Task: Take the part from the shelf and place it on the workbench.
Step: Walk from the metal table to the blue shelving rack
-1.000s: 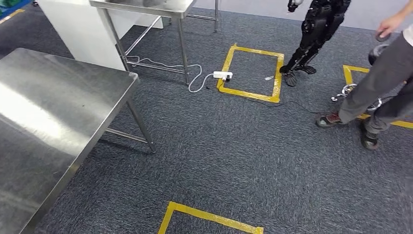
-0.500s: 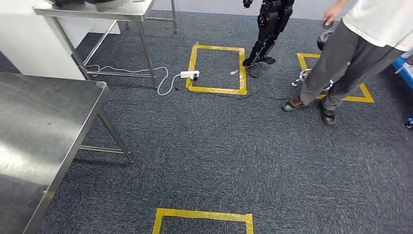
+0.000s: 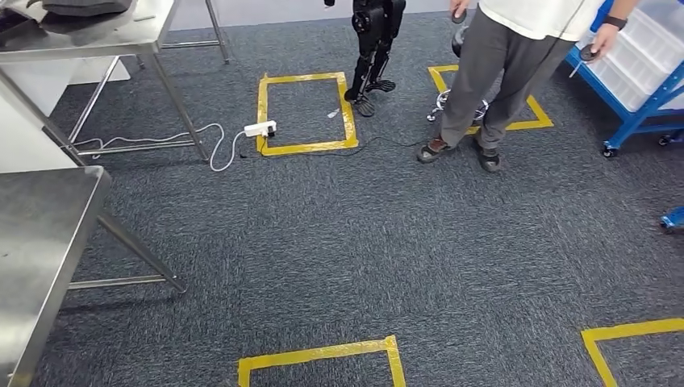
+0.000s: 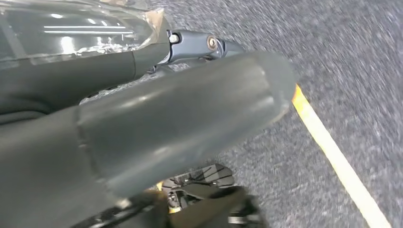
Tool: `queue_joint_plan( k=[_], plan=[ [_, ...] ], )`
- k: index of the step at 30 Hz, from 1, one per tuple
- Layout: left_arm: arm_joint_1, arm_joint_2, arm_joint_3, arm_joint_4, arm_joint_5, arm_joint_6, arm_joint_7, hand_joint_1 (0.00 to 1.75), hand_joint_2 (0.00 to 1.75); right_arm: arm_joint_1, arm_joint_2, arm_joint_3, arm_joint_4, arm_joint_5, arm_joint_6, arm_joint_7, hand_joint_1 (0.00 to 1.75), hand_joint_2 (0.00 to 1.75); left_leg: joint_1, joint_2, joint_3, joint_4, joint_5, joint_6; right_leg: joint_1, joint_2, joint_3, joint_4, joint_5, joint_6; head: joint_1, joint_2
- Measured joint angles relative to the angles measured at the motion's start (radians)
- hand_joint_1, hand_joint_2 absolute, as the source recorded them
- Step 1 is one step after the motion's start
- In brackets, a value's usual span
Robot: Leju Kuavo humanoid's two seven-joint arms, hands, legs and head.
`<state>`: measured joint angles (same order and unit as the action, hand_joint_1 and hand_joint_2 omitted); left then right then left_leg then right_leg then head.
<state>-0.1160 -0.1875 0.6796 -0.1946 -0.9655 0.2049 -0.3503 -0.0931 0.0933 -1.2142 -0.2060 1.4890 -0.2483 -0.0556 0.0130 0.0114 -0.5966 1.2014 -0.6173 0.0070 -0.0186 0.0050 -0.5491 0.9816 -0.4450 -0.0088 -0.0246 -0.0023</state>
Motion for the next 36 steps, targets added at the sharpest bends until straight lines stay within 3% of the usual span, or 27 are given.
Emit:
queue_joint_plan(
  k=[1,2,3,4,6,8,10,11,13,14,15,17,18,19,21,23,24,26,28,30,32,33,34,36],
  plan=[
    [0.002,0.000,0.000,0.000,0.000,0.000,0.000,0.00,0.00,0.000,0.000,0.000,0.000,0.001,0.000,0.000,0.00,0.00,0.002,-0.008,-0.026,0.053,-0.019,-0.003,0.001,0.014,0.000,0.000,0.000,0.000,0.000,0.000],
    [0.004,0.001,0.000,0.000,0.000,0.000,0.000,0.00,0.00,0.000,0.000,0.000,0.000,0.001,0.000,-0.001,0.00,0.00,0.003,-0.011,-0.041,0.078,-0.019,-0.005,0.003,0.028,0.001,0.001,0.000,0.000,0.000,0.000],
    [0.004,0.001,0.000,0.000,0.000,0.000,0.000,0.00,0.00,0.001,0.000,0.000,0.000,0.001,0.000,-0.001,0.00,0.00,0.005,-0.012,-0.038,0.064,0.003,-0.006,0.003,0.042,0.003,0.001,0.000,0.000,0.000,0.000],
    [0.005,0.001,0.000,0.000,0.000,0.000,0.000,0.00,0.00,0.001,0.000,0.000,0.000,0.001,0.000,-0.001,0.00,0.00,0.007,-0.016,-0.022,0.021,0.037,-0.006,0.003,0.056,0.005,0.002,0.000,0.001,0.000,0.000],
    [0.005,0.002,0.000,0.000,0.000,0.000,0.000,0.00,0.00,0.000,0.000,0.000,0.000,0.001,0.000,-0.001,0.00,0.00,0.014,-0.058,0.033,-0.114,0.110,-0.005,0.006,0.084,0.005,0.006,-0.001,0.003,0.000,0.000],
    [0.004,0.004,0.000,0.000,0.000,-0.001,0.000,0.00,0.00,-0.002,0.001,0.000,0.000,0.000,0.002,-0.001,0.00,0.00,0.015,-0.091,0.062,-0.189,0.136,-0.002,0.008,0.107,-0.004,0.009,0.001,0.012,0.001,0.000],
    [0.003,0.004,0.000,0.000,0.000,-0.002,0.000,0.00,0.00,0.001,0.001,0.000,0.000,-0.001,0.003,-0.001,0.00,0.00,0.008,-0.077,0.063,-0.196,0.136,0.010,0.007,0.126,-0.017,0.007,0.006,0.028,0.001,0.000],
    [0.002,0.004,0.000,0.000,0.000,-0.002,0.000,0.00,0.00,0.003,0.001,0.000,0.000,-0.002,0.003,-0.001,0.00,0.00,0.005,-0.064,0.064,-0.202,0.141,0.019,0.006,0.118,-0.025,0.013,0.004,0.034,0.001,0.000],
    [0.002,0.003,0.000,0.000,0.000,-0.003,0.000,0.00,0.00,0.005,0.001,0.000,0.000,-0.002,0.004,0.000,0.00,0.00,0.005,-0.038,0.067,-0.214,0.150,0.036,0.007,0.069,-0.056,0.067,-0.025,0.037,0.003,0.000],
    [0.002,0.003,0.000,0.000,0.000,-0.003,0.000,0.00,0.00,0.003,0.001,0.001,0.000,-0.002,0.004,0.000,0.00,0.00,0.004,-0.022,0.068,-0.218,0.151,0.040,0.006,0.037,-0.085,0.126,-0.055,0.033,0.005,0.000],
    [0.004,0.003,0.000,0.000,0.000,-0.003,0.000,0.00,0.00,0.001,0.002,0.001,0.000,-0.002,0.005,0.001,0.00,0.00,0.003,-0.007,0.067,-0.218,0.151,0.043,0.005,0.021,-0.119,0.194,-0.087,0.032,0.006,0.000],
    [0.005,0.004,0.000,0.000,0.000,-0.003,0.002,0.00,0.00,0.001,0.004,0.001,0.000,-0.001,0.006,0.001,0.00,0.00,0.000,0.026,0.066,-0.218,0.151,0.043,0.001,0.009,-0.166,0.296,-0.123,0.038,0.007,0.000],
    [0.006,0.004,0.000,0.000,0.000,-0.003,0.003,0.00,0.00,0.002,0.003,0.001,0.000,-0.001,0.006,0.001,0.00,0.00,0.000,0.039,0.065,-0.217,0.150,0.042,-0.002,0.005,-0.161,0.292,-0.117,0.046,0.008,0.000],
    [0.006,0.004,0.000,0.000,0.000,-0.004,0.004,0.00,0.00,0.003,0.003,0.001,0.000,-0.001,0.007,0.001,0.00,0.00,0.000,0.052,0.066,-0.217,0.149,0.040,-0.006,-0.003,-0.134,0.248,-0.097,0.057,0.008,0.000],
    [0.006,0.004,0.001,0.000,0.002,-0.008,0.008,0.00,0.00,0.002,0.002,0.002,0.000,0.000,0.010,0.001,0.00,0.00,-0.003,0.075,0.069,-0.212,0.143,0.032,-0.010,-0.054,-0.053,0.106,-0.049,0.072,0.009,0.000],
    [0.007,0.006,0.001,0.000,0.004,-0.017,0.023,0.00,0.00,-0.003,0.003,0.004,0.000,0.002,0.013,0.000,0.00,0.00,-0.009,0.096,0.074,-0.207,0.135,0.019,-0.006,-0.090,-0.008,0.028,-0.024,0.065,0.007,0.000],
    [0.006,0.007,0.001,0.000,0.004,-0.024,0.039,0.00,0.00,-0.004,0.004,0.006,0.000,0.003,0.014,0.000,0.00,0.00,-0.010,0.107,0.077,-0.206,0.131,0.013,-0.002,-0.088,-0.007,0.023,-0.021,0.057,0.006,0.000],
    [0.004,0.007,0.002,0.000,0.004,-0.035,0.073,0.00,0.00,-0.001,0.002,0.008,0.000,0.004,0.015,0.000,0.00,0.00,-0.002,0.120,0.084,-0.203,0.124,0.002,-0.003,-0.060,-0.009,0.022,-0.018,0.040,0.002,0.000],
    [0.003,0.007,0.003,0.000,0.003,-0.041,0.091,0.00,0.00,0.000,0.001,0.010,0.000,0.004,0.015,0.001,0.00,0.00,0.007,0.077,0.070,-0.161,0.089,-0.009,-0.008,-0.036,-0.007,0.020,-0.013,0.023,0.000,0.000],
    [0.006,0.007,0.004,0.001,0.002,-0.045,0.097,0.00,0.00,-0.002,0.001,0.012,0.000,0.004,0.015,0.001,0.00,0.00,0.010,0.013,0.016,-0.039,0.019,-0.011,-0.006,-0.012,-0.009,0.020,-0.009,0.010,-0.003,0.000],
    [0.011,0.007,0.004,0.001,0.002,-0.045,0.100,0.00,0.00,-0.003,0.000,0.014,0.000,0.004,0.015,0.001,0.00,0.00,0.009,-0.010,-0.042,0.076,-0.022,-0.010,0.000,0.017,-0.011,0.020,-0.008,0.004,-0.004,0.000],
    [0.013,0.007,0.004,0.001,0.002,-0.046,0.102,0.00,0.00,-0.002,0.001,0.015,0.000,0.004,0.015,0.001,0.00,0.00,0.009,-0.013,-0.050,0.085,-0.012,-0.007,0.003,0.032,-0.010,0.021,-0.007,0.004,-0.004,0.000],
    [0.013,0.007,0.004,0.001,0.002,-0.049,0.105,0.00,0.00,-0.001,0.001,0.015,0.000,0.004,0.015,0.001,0.00,0.00,0.009,-0.016,-0.039,0.054,0.018,-0.004,0.004,0.047,-0.009,0.022,-0.007,0.004,-0.004,0.000],
    [0.013,0.009,0.004,0.001,0.001,-0.059,0.113,0.00,0.00,0.000,0.001,0.015,0.000,0.004,0.015,0.001,0.00,0.00,0.010,-0.047,0.018,-0.077,0.092,0.005,0.005,0.076,-0.008,0.024,-0.007,0.005,-0.004,0.000]
  ],
)
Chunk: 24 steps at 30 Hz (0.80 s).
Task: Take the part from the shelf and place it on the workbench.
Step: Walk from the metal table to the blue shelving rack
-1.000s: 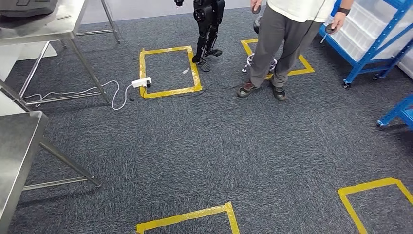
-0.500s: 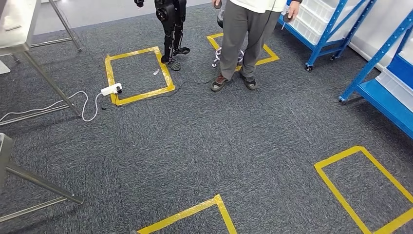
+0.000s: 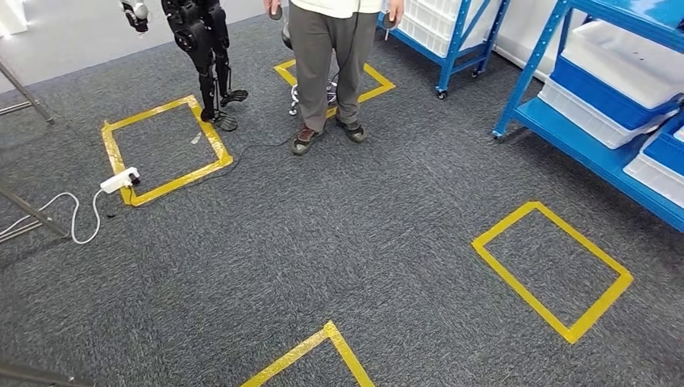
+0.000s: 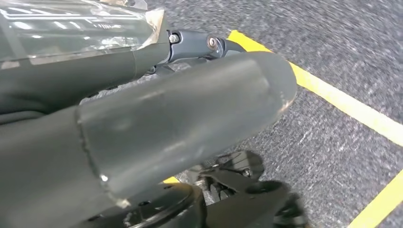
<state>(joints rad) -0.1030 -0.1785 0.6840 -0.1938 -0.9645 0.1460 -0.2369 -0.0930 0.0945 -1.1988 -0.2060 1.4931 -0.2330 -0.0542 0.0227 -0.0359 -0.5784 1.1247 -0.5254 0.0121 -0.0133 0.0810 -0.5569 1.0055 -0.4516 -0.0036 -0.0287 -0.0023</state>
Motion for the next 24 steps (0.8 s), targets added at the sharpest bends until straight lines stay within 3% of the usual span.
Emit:
queue_joint_plan(
  k=[1,3,5,7,9,11,12,13,14,16,18,20,21,22,24],
  plan=[
    [0.000,0.001,0.000,0.000,-0.001,-0.004,0.004,0.00,0.00,-0.001,0.000,0.000,0.000,0.000,0.000,0.000,0.00,0.00,0.000,-0.019,0.025,-0.058,0.022,0.003,0.002,0.012,-0.001,0.002,0.001,0.002,0.000,0.000],
    [0.000,0.003,0.000,0.000,-0.002,-0.008,0.009,0.00,0.00,-0.002,0.001,0.000,0.000,0.000,0.000,0.000,0.00,0.00,-0.005,-0.039,0.044,-0.105,0.031,0.006,0.002,0.032,-0.010,0.002,0.005,0.012,0.001,0.000],
    [-0.001,0.002,0.000,0.000,-0.002,-0.008,0.011,0.00,0.00,0.001,0.001,0.001,0.000,0.000,0.000,0.000,0.00,0.00,-0.008,-0.017,0.046,-0.115,0.038,0.016,0.001,0.048,-0.022,0.000,0.010,0.027,0.001,0.000],
    [-0.001,0.001,0.000,0.000,-0.002,-0.009,0.011,0.00,0.00,0.004,0.001,0.001,0.000,0.000,0.000,0.001,0.00,0.00,-0.008,0.007,0.049,-0.130,0.050,0.031,0.003,0.015,-0.046,0.032,-0.007,0.031,0.003,0.000],
    [0.001,0.001,0.000,0.000,-0.002,-0.010,0.011,0.00,0.00,0.002,0.001,0.001,0.000,0.000,0.000,0.001,0.00,0.00,-0.009,0.036,0.048,-0.138,0.056,0.039,0.004,-0.041,-0.101,0.141,-0.061,0.026,0.008,0.000],
    [0.004,0.001,0.001,0.000,-0.002,-0.012,0.011,0.00,0.00,0.001,0.001,0.001,0.000,0.000,0.000,0.000,0.00,0.00,-0.012,0.068,0.044,-0.138,0.056,0.040,0.001,-0.063,-0.158,0.264,-0.108,0.027,0.011,0.000],
    [0.005,0.001,0.001,0.000,-0.002,-0.013,0.011,0.00,0.00,0.002,0.001,0.001,0.000,0.000,-0.001,-0.001,0.00,0.00,-0.012,0.082,0.043,-0.138,0.056,0.040,-0.001,-0.068,-0.164,0.285,-0.112,0.034,0.011,0.000],
    [0.005,0.001,0.000,0.000,-0.002,-0.014,0.011,0.00,0.00,0.003,0.000,0.001,0.000,0.000,-0.001,-0.001,0.00,0.00,-0.012,0.095,0.043,-0.138,0.056,0.039,-0.004,-0.073,-0.149,0.265,-0.101,0.042,0.011,0.000],
    [0.005,0.000,0.000,0.000,-0.002,-0.015,0.011,0.00,0.00,0.003,-0.001,0.001,0.000,-0.001,-0.001,-0.002,0.00,0.00,-0.011,0.108,0.044,-0.137,0.054,0.037,-0.007,-0.085,-0.114,0.207,-0.079,0.052,0.011,0.000],
    [0.004,-0.001,0.000,0.000,-0.002,-0.016,0.011,0.00,0.00,0.000,-0.001,0.002,0.000,0.000,-0.001,-0.003,0.00,0.00,-0.015,0.130,0.050,-0.135,0.049,0.027,-0.009,-0.141,-0.030,0.062,-0.035,0.060,0.012,0.000],
    [0.002,-0.001,0.000,0.000,-0.003,-0.016,0.012,0.00,0.00,-0.004,0.000,0.003,0.000,0.000,-0.001,-0.004,0.00,0.00,-0.021,0.151,0.056,-0.132,0.042,0.014,-0.005,-0.172,0.004,-0.004,-0.018,0.049,0.010,0.000],
    [-0.002,-0.002,0.000,0.000,-0.004,-0.016,0.014,0.00,0.00,-0.003,0.000,0.004,0.000,0.000,-0.001,-0.005,0.00,0.00,-0.019,0.171,0.063,-0.131,0.036,0.002,-0.004,-0.146,0.000,-0.006,-0.015,0.034,0.006,0.000],
    [-0.005,-0.002,0.000,0.000,-0.004,-0.017,0.015,0.00,0.00,-0.002,0.000,0.004,0.000,0.000,-0.001,-0.005,0.00,0.00,-0.015,0.165,0.064,-0.125,0.029,-0.003,-0.007,-0.133,0.001,-0.007,-0.013,0.028,0.006,0.000],
    [-0.007,-0.003,0.000,0.000,-0.004,-0.018,0.015,0.00,0.00,-0.001,-0.001,0.004,0.000,-0.001,-0.001,-0.006,0.00,0.00,-0.011,0.143,0.058,-0.104,0.011,-0.008,-0.011,-0.121,0.004,-0.008,-0.010,0.019,0.005,0.000],
    [-0.007,-0.003,0.000,0.000,-0.004,-0.019,0.017,0.00,0.00,-0.002,-0.001,0.004,0.000,-0.001,0.000,-0.006,0.00,0.00,-0.005,0.075,0.013,0.006,-0.058,-0.015,-0.015,-0.096,0.005,-0.009,-0.005,0.006,0.002,0.000]
  ],
)
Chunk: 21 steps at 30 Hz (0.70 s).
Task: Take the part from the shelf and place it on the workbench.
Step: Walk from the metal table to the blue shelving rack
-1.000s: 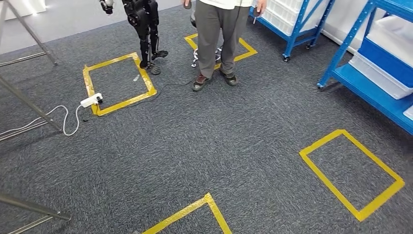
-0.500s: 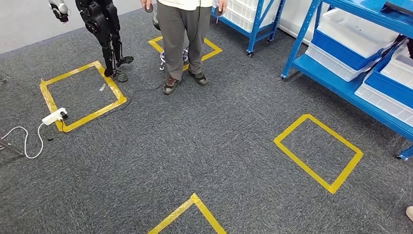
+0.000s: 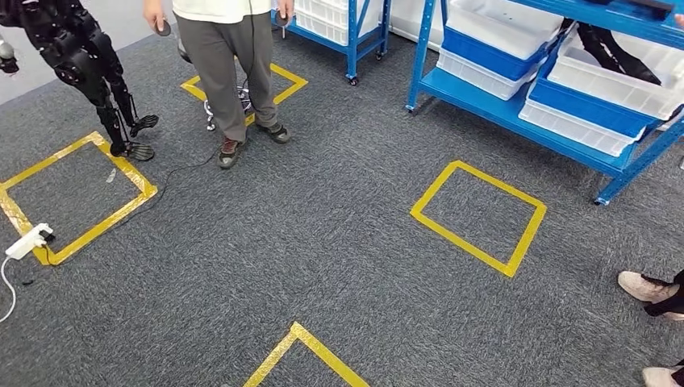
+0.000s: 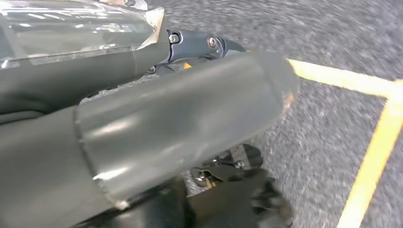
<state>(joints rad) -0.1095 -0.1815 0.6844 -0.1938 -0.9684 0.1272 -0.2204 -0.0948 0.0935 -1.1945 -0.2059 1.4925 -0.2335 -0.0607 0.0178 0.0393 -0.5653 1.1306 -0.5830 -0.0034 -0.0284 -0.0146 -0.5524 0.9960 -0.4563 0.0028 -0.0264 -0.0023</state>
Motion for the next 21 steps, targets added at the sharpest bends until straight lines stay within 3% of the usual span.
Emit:
queue_joint_plan(
  k=[2,3,4,6,8,9,11,12,14,16,18,19,21],
  plan=[
    [0.004,0.000,0.000,0.000,0.000,-0.001,0.002,0.00,0.00,-0.001,0.000,0.000,0.000,0.000,0.000,-0.001,0.00,0.00,0.001,-0.035,-0.065,0.137,-0.060,-0.002,0.003,0.029,-0.003,0.000,0.003,-0.007,-0.001,0.000],
    [0.005,0.000,0.000,0.000,0.000,-0.001,0.003,0.00,0.00,0.000,0.000,0.000,0.000,0.001,0.001,-0.001,0.00,0.00,0.001,-0.039,-0.083,0.167,-0.061,-0.002,0.004,0.045,-0.003,0.001,0.003,-0.008,-0.001,0.000],
    [0.006,0.000,0.000,0.000,0.000,-0.002,0.004,0.00,0.00,0.002,0.000,0.000,0.000,0.001,0.001,-0.001,0.00,0.00,0.002,-0.041,-0.082,0.158,-0.041,0.000,0.004,0.060,-0.002,0.001,0.004,-0.008,-0.001,0.000],
    [0.006,0.001,0.000,0.000,0.000,-0.002,0.004,0.00,0.00,0.003,0.001,0.001,0.000,0.002,0.001,-0.002,0.00,0.00,0.004,-0.063,-0.035,0.042,0.036,0.006,0.004,0.090,0.001,0.002,0.004,-0.007,-0.002,0.000],
    [0.008,0.002,0.000,0.000,0.000,-0.002,0.004,0.00,0.00,0.001,0.002,0.002,0.000,0.004,0.001,-0.002,0.00,0.00,0.006,-0.103,0.016,-0.079,0.087,0.011,0.010,0.115,-0.002,0.006,0.004,-0.002,-0.001,0.000],
    [0.008,0.003,0.000,0.000,0.000,-0.002,0.004,0.00,0.00,0.001,0.003,0.003,0.000,0.005,0.002,-0.002,0.00,0.00,0.005,-0.115,0.026,-0.107,0.094,0.012,0.012,0.125,-0.007,0.007,0.006,0.004,0.000,0.000],
    [0.007,0.004,0.000,0.000,0.000,-0.002,0.003,0.00,0.00,0.003,0.003,0.003,0.000,0.006,0.002,-0.002,0.00,0.00,0.000,-0.102,0.028,-0.120,0.095,0.020,0.013,0.145,-0.021,0.004,0.010,0.020,0.000,0.000],
    [0.006,0.003,0.000,0.000,0.000,-0.002,0.003,0.00,0.00,0.006,0.002,0.003,0.000,0.006,0.002,-0.001,0.00,0.00,-0.002,-0.090,0.029,-0.125,0.099,0.027,0.012,0.140,-0.027,0.008,0.010,0.027,0.000,0.000],
    [0.006,0.001,0.000,0.000,0.000,-0.002,0.003,0.00,0.00,0.008,0.001,0.003,0.000,0.006,0.002,-0.001,0.00,0.00,-0.001,-0.066,0.030,-0.136,0.108,0.043,0.014,0.094,-0.055,0.055,-0.017,0.028,0.003,0.000],
    [0.009,0.001,0.000,0.000,0.000,-0.002,0.002,0.00,0.00,0.005,0.002,0.004,0.000,0.007,0.002,-0.001,0.00,0.00,-0.003,-0.036,0.027,-0.138,0.111,0.051,0.014,0.042,-0.113,0.176,-0.080,0.021,0.008,0.000],
    [0.011,0.001,0.000,0.000,0.000,-0.002,0.002,0.00,0.00,0.004,0.002,0.004,0.000,0.007,0.002,-0.001,0.00,0.00,-0.005,-0.004,0.024,-0.138,0.111,0.052,0.012,0.028,-0.160,0.284,-0.123,0.026,0.010,0.000],
    [0.011,0.001,0.000,0.000,0.000,-0.003,0.002,0.00,0.00,0.005,0.002,0.004,0.000,0.006,0.002,-0.001,0.00,0.00,-0.006,0.011,0.024,-0.138,0.111,0.051,0.012,0.024,-0.157,0.289,-0.122,0.032,0.010,0.000],
    [0.011,0.000,0.000,0.000,0.000,-0.003,0.002,0.00,0.00,0.007,0.001,0.004,0.000,0.006,0.002,-0.001,0.00,0.00,-0.006,0.029,0.025,-0.137,0.109,0.048,0.011,0.013,-0.087,0.178,-0.083,0.047,0.010,0.000]
  ],
)
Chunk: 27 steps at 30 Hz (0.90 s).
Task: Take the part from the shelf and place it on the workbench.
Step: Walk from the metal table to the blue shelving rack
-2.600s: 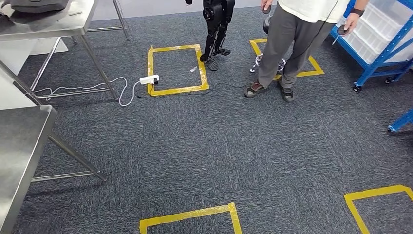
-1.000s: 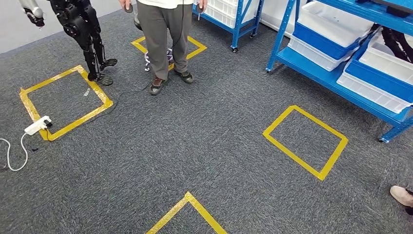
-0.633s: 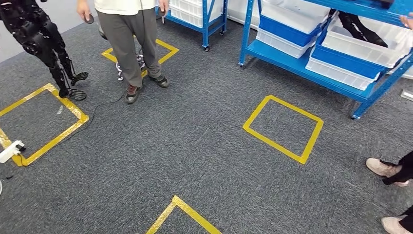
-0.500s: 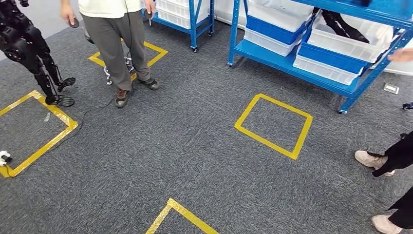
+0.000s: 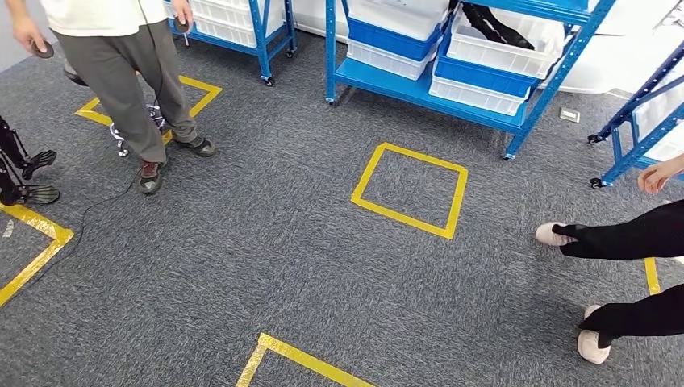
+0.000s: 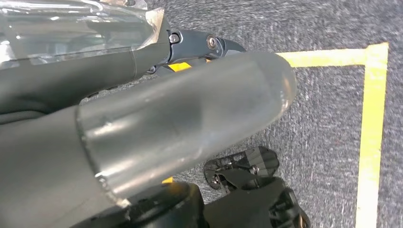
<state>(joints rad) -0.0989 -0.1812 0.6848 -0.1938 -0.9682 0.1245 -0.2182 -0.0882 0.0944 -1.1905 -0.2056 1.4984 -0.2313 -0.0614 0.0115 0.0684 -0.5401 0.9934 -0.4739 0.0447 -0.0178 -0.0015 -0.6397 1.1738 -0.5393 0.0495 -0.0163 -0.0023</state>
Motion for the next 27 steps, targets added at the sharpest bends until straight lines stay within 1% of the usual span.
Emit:
queue_joint_plan(
  k=[1,2,3,5,6,7,8,9,10,11,12,13,14,15,16,17,18,19,20,21,22,23,24,25,26,27],
  plan=[
    [-0.001,-0.001,0.000,0.000,0.000,0.000,0.000,0.00,0.00,0.000,-0.001,0.000,0.000,0.002,0.000,0.000,0.00,0.00,-0.002,0.007,0.001,0.001,-0.002,-0.004,0.000,-0.010,0.044,-0.075,0.022,0.002,0.000,0.000],
    [-0.002,-0.001,0.000,0.000,0.000,0.000,0.001,0.00,0.00,-0.001,-0.001,0.001,0.000,0.005,-0.001,0.001,0.00,0.00,-0.004,0.010,0.002,0.002,-0.004,-0.009,0.003,-0.018,0.079,-0.134,0.041,0.000,0.000,0.000],
    [-0.004,-0.001,0.000,0.000,-0.001,-0.001,0.001,0.00,0.00,0.000,-0.001,0.002,0.000,0.008,-0.002,0.003,0.00,0.00,-0.007,0.014,0.003,0.004,-0.005,-0.014,0.005,-0.023,0.098,-0.168,0.052,-0.006,-0.001,0.000],
    [-0.007,-0.002,0.000,0.000,-0.003,-0.005,0.002,0.00,0.00,0.002,-0.001,0.004,0.000,0.011,-0.003,0.008,0.00,0.00,-0.009,0.019,0.008,0.003,-0.006,-0.025,0.010,-0.023,0.099,-0.178,0.058,-0.021,-0.002,0.000],
    [-0.008,-0.002,0.000,0.000,-0.004,-0.008,0.002,0.00,0.00,0.003,-0.001,0.005,0.000,0.012,-0.003,0.011,0.00,0.00,-0.008,0.020,0.010,0.003,-0.006,-0.030,0.007,-0.020,0.099,-0.179,0.060,-0.027,-0.002,0.000],
    [-0.009,-0.002,0.000,0.000,-0.005,-0.009,0.002,0.00,0.00,0.003,-0.001,0.006,0.000,0.012,-0.003,0.012,0.00,0.00,-0.005,0.007,0.006,0.013,-0.016,-0.036,0.002,-0.018,0.101,-0.181,0.062,-0.035,-0.003,0.000],
    [-0.008,-0.002,0.000,0.000,-0.006,-0.009,0.002,0.00,0.00,0.003,0.000,0.007,0.000,0.012,-0.002,0.013,0.00,0.00,-0.003,-0.012,-0.006,0.042,-0.036,-0.042,-0.003,-0.015,0.104,-0.183,0.065,-0.043,-0.004,0.000],
    [-0.007,-0.002,0.000,0.000,-0.008,-0.009,0.002,0.00,0.00,0.002,0.000,0.009,0.000,0.013,-0.002,0.014,0.00,0.00,0.000,-0.033,-0.029,0.093,-0.067,-0.047,-0.007,-0.013,0.107,-0.184,0.068,-0.050,-0.005,0.000],
    [-0.006,-0.002,0.000,0.000,-0.009,-0.009,0.002,0.00,0.00,0.001,0.000,0.011,0.000,0.013,-0.002,0.014,0.00,0.00,0.002,-0.055,-0.061,0.162,-0.105,-0.052,-0.007,-0.010,0.107,-0.184,0.069,-0.055,-0.007,0.000],
    [-0.004,-0.002,0.000,0.000,-0.011,-0.010,0.002,0.00,0.00,0.000,0.000,0.013,0.000,0.014,-0.002,0.014,0.00,0.00,0.002,-0.064,-0.095,0.232,-0.135,-0.055,-0.006,-0.007,0.106,-0.184,0.070,-0.058,-0.006,0.000],
    [-0.002,-0.002,0.000,0.000,-0.012,-0.012,0.000,0.00,0.00,0.001,0.000,0.015,0.000,0.016,-0.001,0.014,0.00,0.00,0.003,-0.067,-0.121,0.284,-0.149,-0.058,-0.005,-0.003,0.105,-0.184,0.070,-0.060,-0.006,0.000],
    [-0.001,-0.002,0.000,0.000,-0.013,-0.018,-0.002,0.00,0.00,0.001,0.000,0.016,0.000,0.017,-0.001,0.014,0.00,0.00,0.004,-0.068,-0.133,0.300,-0.143,-0.060,-0.004,0.001,0.106,-0.183,0.069,-0.060,-0.006,0.000],
    [0.000,-0.001,0.000,0.000,-0.014,-0.025,-0.007,0.00,0.00,0.001,0.000,0.018,0.000,0.019,0.000,0.014,0.00,0.00,0.006,-0.068,-0.124,0.276,-0.116,-0.060,-0.004,0.007,0.107,-0.183,0.068,-0.060,-0.006,0.000],
    [0.000,0.000,0.000,0.000,-0.013,-0.032,-0.013,0.00,0.00,0.001,0.000,0.019,0.000,0.020,0.000,0.014,0.00,0.00,0.009,-0.068,-0.098,0.217,-0.080,-0.058,-0.005,0.012,0.109,-0.183,0.067,-0.059,-0.006,0.000],
    [0.000,0.001,0.000,0.000,-0.013,-0.037,-0.018,0.00,0.00,0.001,0.001,0.020,0.000,0.021,0.000,0.014,0.00,0.00,0.012,-0.071,-0.063,0.144,-0.045,-0.055,-0.004,0.016,0.111,-0.183,0.065,-0.057,-0.007,0.000],
    [-0.001,0.002,0.000,0.000,-0.013,-0.039,-0.022,0.00,0.00,0.000,0.001,0.021,0.000,0.021,0.000,0.014,0.00,0.00,0.013,-0.073,-0.033,0.079,-0.022,-0.051,-0.001,0.020,0.109,-0.182,0.062,-0.053,-0.006,0.000],
    [-0.002,0.002,0.000,0.000,-0.013,-0.039,-0.024,0.00,0.00,0.000,0.002,0.022,0.000,0.022,0.000,0.014,0.00,0.00,0.011,-0.075,-0.012,0.035,-0.013,-0.046,0.003,0.022,0.107,-0.183,0.059,-0.047,-0.005,0.000],
    [-0.003,0.003,0.000,0.000,-0.014,-0.038,-0.025,0.00,0.00,0.000,0.002,0.023,0.000,0.022,0.000,0.014,0.00,0.00,0.009,-0.077,-0.003,0.013,-0.014,-0.039,0.006,0.024,0.109,-0.180,0.061,-0.039,-0.004,0.000],
    [-0.004,0.003,0.000,0.000,-0.014,-0.038,-0.026,0.00,0.00,0.000,0.002,0.024,0.000,0.022,0.000,0.014,0.00,0.00,0.006,-0.075,-0.003,0.006,-0.017,-0.030,0.010,0.025,0.110,-0.176,0.064,-0.029,-0.004,0.000],
    [-0.003,0.003,0.000,0.000,-0.015,-0.038,-0.026,0.00,0.00,0.000,0.001,0.025,0.000,0.022,0.000,0.014,0.00,0.00,0.005,-0.074,0.001,0.002,-0.016,-0.021,0.011,0.025,0.111,-0.171,0.065,-0.022,-0.003,0.000],
    [-0.003,0.003,0.000,0.000,-0.016,-0.038,-0.026,0.00,0.00,0.001,0.001,0.025,0.000,0.022,0.000,0.014,0.00,0.00,0.005,-0.073,0.007,-0.001,-0.014,-0.011,0.010,0.023,0.111,-0.158,0.063,-0.017,-0.003,0.000],
    [-0.003,0.003,0.000,0.000,-0.016,-0.038,-0.026,0.00,0.00,0.000,0.000,0.025,0.000,0.022,0.000,0.014,0.00,0.00,0.005,-0.071,0.012,-0.002,-0.013,-0.005,0.010,0.019,0.099,-0.136,0.049,-0.016,-0.001,0.000],
    [-0.002,0.002,0.000,0.000,-0.016,-0.038,-0.026,0.00,0.00,-0.001,0.000,0.026,0.000,0.022,0.000,0.014,0.00,0.00,0.005,-0.069,0.019,-0.002,-0.011,-0.001,0.007,0.016,0.077,-0.096,0.026,-0.018,0.001,0.000],
    [-0.002,0.003,0.000,0.000,-0.016,-0.038,-0.026,0.00,0.00,-0.002,0.001,0.026,0.000,0.022,0.000,0.014,0.00,0.00,0.004,-0.067,0.020,-0.002,-0.013,0.001,0.005,0.013,0.047,-0.039,0.000,-0.018,0.002,0.000],
    [-0.002,0.003,0.000,0.000,-0.016,-0.038,-0.026,0.00,0.00,-0.002,0.001,0.026,0.000,0.021,0.000,0.014,0.00,0.00,0.003,-0.066,0.021,-0.002,-0.015,0.002,0.005,0.012,0.010,0.024,-0.024,-0.017,0.003,0.000],
    [-0.002,0.003,0.000,0.000,-0.016,-0.038,-0.026,0.00,0.00,-0.001,0.001,0.026,0.000,0.021,0.000,0.014,0.00,0.00,0.002,-0.065,0.022,-0.002,-0.018,0.003,0.004,0.012,-0.023,0.074,-0.039,-0.013,0.003,0.000]
  ],
)
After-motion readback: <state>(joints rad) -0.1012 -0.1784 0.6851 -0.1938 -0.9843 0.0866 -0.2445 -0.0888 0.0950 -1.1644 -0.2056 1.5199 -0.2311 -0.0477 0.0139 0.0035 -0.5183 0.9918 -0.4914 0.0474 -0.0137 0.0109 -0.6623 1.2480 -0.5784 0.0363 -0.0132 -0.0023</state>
